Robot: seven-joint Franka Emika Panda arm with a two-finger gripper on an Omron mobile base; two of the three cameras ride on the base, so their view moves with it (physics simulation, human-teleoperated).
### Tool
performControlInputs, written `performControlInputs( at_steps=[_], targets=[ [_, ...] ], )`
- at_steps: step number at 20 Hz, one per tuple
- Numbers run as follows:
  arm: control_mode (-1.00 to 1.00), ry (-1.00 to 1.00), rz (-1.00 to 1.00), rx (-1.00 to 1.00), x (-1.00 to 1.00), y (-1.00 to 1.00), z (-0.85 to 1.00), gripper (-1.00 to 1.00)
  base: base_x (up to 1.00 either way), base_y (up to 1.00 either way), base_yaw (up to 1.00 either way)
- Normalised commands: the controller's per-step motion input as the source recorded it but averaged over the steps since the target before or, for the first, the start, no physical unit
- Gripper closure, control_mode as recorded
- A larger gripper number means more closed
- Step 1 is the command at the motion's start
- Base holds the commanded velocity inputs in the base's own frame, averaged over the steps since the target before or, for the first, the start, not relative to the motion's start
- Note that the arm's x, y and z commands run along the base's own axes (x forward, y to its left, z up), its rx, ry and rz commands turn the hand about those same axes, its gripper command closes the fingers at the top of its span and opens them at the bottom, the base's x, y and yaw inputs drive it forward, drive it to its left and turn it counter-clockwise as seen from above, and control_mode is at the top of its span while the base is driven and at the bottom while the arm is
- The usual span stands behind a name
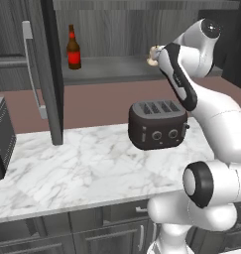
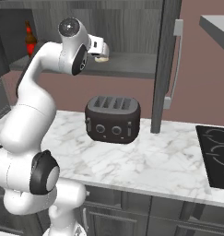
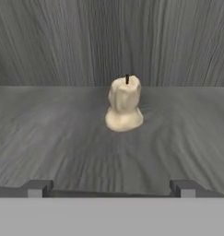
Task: Get the candle and the beer from the cabinet and move them to the dining counter.
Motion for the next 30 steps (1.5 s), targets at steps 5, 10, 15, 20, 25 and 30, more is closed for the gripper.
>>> performControlInputs(
  at_steps=[5, 10, 15, 20, 25, 30],
  targets=[
    [-1.00, 0.00, 0.00, 0.00, 0.35, 0.00, -0.02, -1.00, 0.00, 0.00, 0.00],
    [-1.00, 0.00, 0.00, 0.00, 0.33, 0.00, -0.02, -1.00, 0.00, 0.00, 0.00],
    [-1.00, 0.00, 0.00, 0.00, 0.33, 0.00, -0.05, -1.00, 0.00, 0.00, 0.00],
    [-1.00, 0.00, 0.00, 0.00, 0.41, 0.00, -0.04, -1.00, 0.00, 0.00, 0.00],
    [-1.00, 0.00, 0.00, 0.00, 0.38, -0.02, -0.03, -1.00, 0.00, 0.00, 0.00],
    [-1.00, 0.00, 0.00, 0.00, 0.36, -0.23, -0.06, -1.00, 0.00, 0.00, 0.00]
  ],
)
